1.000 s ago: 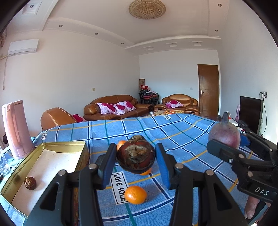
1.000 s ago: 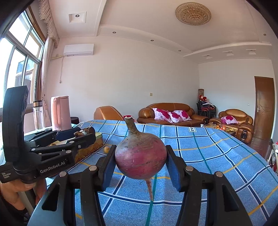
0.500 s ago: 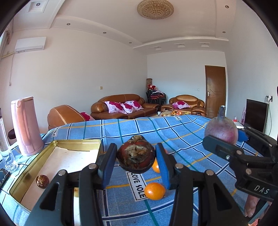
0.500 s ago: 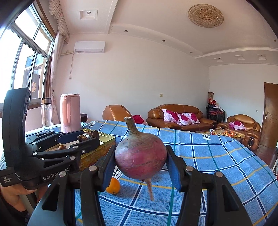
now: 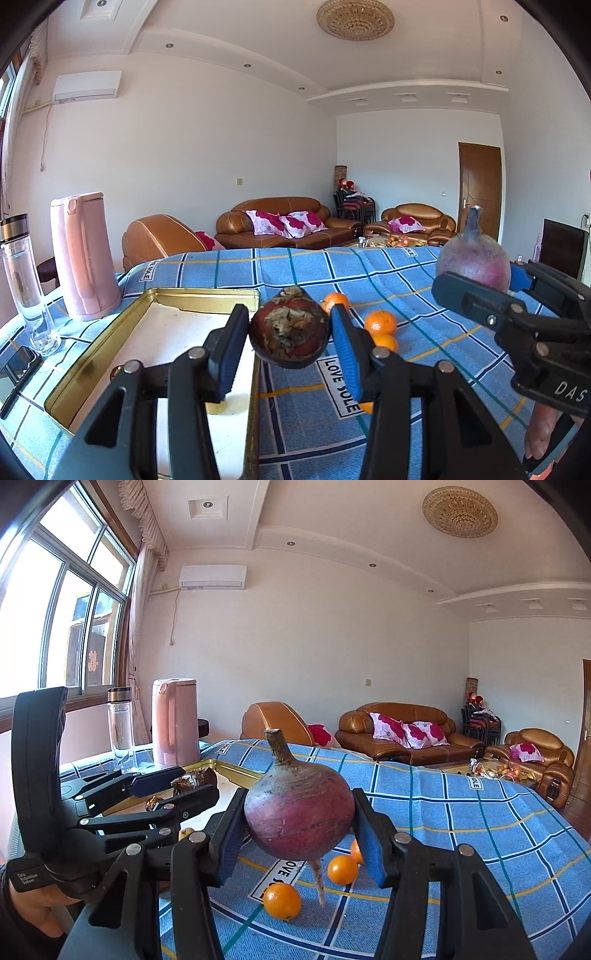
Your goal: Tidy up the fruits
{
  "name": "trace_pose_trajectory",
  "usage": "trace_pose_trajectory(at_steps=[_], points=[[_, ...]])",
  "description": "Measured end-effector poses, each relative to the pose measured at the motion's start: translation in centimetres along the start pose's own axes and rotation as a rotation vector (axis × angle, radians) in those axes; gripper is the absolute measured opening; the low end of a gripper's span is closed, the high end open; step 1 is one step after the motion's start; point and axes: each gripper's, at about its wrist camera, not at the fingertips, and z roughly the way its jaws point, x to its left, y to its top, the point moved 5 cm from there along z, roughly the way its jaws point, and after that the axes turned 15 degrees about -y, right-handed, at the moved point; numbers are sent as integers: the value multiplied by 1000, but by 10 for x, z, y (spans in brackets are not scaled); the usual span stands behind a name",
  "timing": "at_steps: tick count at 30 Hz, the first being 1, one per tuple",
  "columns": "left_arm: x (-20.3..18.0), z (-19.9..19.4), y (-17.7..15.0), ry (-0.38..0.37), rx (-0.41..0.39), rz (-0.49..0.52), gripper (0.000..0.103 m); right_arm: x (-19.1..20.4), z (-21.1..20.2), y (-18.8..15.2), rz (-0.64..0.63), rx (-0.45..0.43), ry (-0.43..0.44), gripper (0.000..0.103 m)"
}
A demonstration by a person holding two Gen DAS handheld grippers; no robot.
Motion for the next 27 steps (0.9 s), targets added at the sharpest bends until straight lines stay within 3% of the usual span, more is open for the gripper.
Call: trace_pose_trajectory(at_steps=[27], points=[[58,-25,-6,141,25,-39,47,83,39,17,-68,17,131,56]])
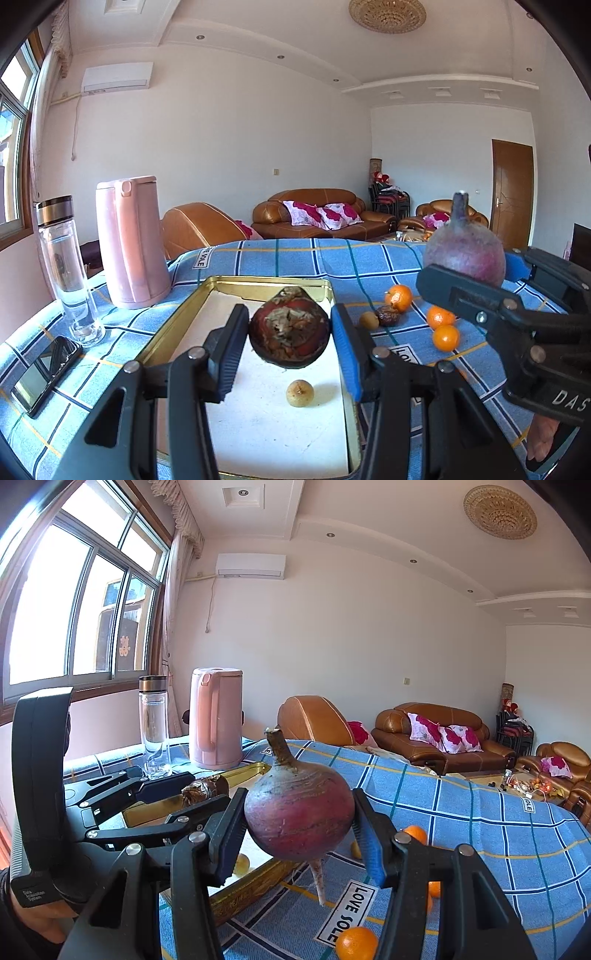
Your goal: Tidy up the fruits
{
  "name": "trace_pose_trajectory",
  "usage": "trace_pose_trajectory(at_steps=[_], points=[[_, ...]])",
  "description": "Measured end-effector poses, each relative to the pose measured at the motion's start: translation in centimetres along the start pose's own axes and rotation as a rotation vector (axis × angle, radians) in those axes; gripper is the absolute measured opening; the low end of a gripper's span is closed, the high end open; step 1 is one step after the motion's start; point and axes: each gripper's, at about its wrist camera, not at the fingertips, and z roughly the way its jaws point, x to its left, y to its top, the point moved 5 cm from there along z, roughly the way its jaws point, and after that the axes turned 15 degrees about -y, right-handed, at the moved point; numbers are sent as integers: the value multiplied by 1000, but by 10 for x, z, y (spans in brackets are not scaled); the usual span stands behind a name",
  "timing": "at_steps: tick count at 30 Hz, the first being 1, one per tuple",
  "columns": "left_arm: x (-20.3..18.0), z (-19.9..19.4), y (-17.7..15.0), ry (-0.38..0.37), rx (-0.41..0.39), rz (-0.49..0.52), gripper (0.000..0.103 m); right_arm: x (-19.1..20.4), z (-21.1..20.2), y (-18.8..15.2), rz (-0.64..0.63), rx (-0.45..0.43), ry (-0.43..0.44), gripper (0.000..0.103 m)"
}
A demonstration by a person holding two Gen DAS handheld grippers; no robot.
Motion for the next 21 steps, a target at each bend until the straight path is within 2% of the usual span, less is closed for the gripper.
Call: trace_pose_trajectory(at_steps=[21], points=[[54,-4,-13,116,64,-47,47,51,25,2,-56,37,81,56]])
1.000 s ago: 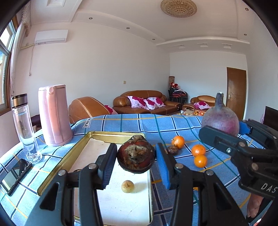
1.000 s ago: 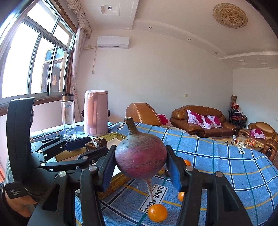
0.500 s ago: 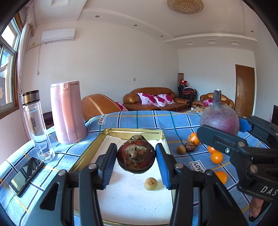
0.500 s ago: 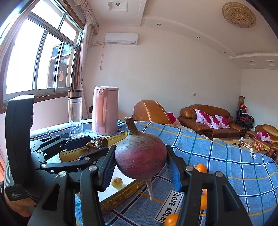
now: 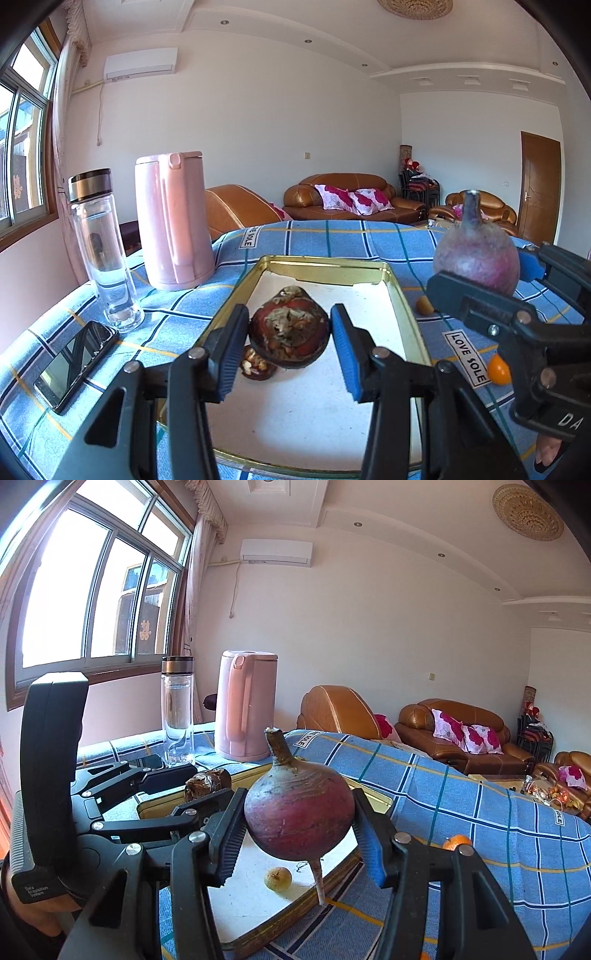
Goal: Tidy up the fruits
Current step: 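Open the left tool and right tool to drop mangosteen and root into the tray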
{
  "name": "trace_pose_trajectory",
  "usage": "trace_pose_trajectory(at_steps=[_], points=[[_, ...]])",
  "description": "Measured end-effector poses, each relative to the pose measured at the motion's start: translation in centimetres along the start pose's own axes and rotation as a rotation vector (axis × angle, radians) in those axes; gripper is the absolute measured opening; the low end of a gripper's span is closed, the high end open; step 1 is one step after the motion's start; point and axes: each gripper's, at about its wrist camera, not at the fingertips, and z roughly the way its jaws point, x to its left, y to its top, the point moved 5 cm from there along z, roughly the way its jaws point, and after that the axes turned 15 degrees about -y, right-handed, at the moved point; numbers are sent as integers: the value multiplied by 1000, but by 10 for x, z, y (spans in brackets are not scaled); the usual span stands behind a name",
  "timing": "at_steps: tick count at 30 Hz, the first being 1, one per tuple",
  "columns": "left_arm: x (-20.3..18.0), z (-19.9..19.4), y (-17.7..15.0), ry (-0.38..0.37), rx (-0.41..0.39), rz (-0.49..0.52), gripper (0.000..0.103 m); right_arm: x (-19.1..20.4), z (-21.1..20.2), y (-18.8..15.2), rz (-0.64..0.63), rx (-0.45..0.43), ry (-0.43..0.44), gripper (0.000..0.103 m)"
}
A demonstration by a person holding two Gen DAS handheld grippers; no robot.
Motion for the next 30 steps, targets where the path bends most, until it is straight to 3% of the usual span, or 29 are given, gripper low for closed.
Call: trace_pose_trajectory(at_steps=[15,30], points=[[26,7,-11,41,78,-8,47,26,22,-6,-33,71,56,56],[40,20,-23,66,212,31,47,49,53,-33,-85,272,103,56]])
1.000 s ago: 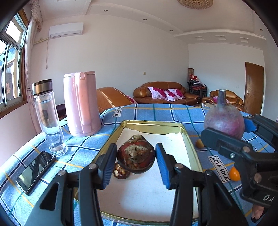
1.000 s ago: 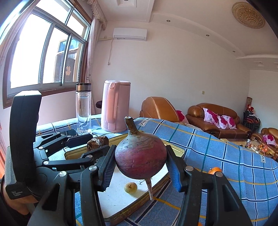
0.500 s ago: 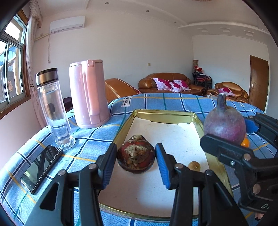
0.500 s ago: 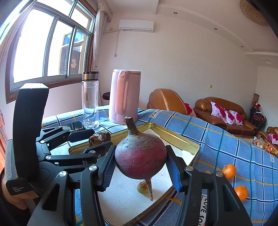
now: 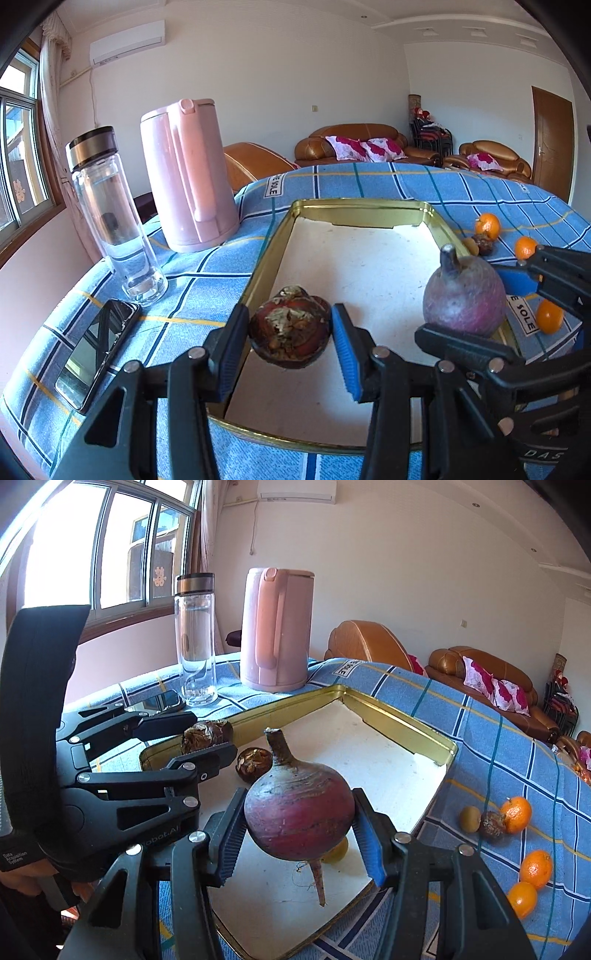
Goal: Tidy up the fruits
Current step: 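Open the left tool and right tool to drop mangosteen and root into the tray, then grasp an orange with the right tool while the left tool grasps another orange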
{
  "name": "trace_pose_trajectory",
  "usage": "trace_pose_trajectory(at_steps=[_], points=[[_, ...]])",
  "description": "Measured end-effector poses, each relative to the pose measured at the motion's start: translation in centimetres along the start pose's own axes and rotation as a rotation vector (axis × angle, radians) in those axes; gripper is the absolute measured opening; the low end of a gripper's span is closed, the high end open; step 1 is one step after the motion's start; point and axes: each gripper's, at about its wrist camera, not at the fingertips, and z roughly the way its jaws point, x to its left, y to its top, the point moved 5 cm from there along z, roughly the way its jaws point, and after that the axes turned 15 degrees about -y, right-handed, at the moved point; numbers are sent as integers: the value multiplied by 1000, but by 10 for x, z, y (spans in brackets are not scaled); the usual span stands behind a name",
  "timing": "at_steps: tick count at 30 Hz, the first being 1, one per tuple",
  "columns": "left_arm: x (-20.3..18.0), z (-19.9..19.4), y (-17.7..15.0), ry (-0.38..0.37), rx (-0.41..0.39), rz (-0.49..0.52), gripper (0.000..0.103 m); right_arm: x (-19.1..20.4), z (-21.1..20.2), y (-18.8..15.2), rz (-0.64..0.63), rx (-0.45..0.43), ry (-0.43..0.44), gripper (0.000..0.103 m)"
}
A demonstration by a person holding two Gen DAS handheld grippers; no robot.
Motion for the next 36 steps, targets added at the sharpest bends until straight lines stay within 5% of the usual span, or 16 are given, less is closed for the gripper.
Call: trace_pose_trajectory(at_steps=[13,20,28,36], points=[[5,8,-11,8,50,4,48,13,19,-16,-16,107,50,56],[-5,-7,-5,14,-7,16,67,-4,2,-14,37,52,25,65],[-62,-28,15,-94,-118,59,78,-66,-49,-29,106,-38,-108,69],[-143,-5,19,-293,-41,103,81,-155,-74,-65,228,-24,-299,70]])
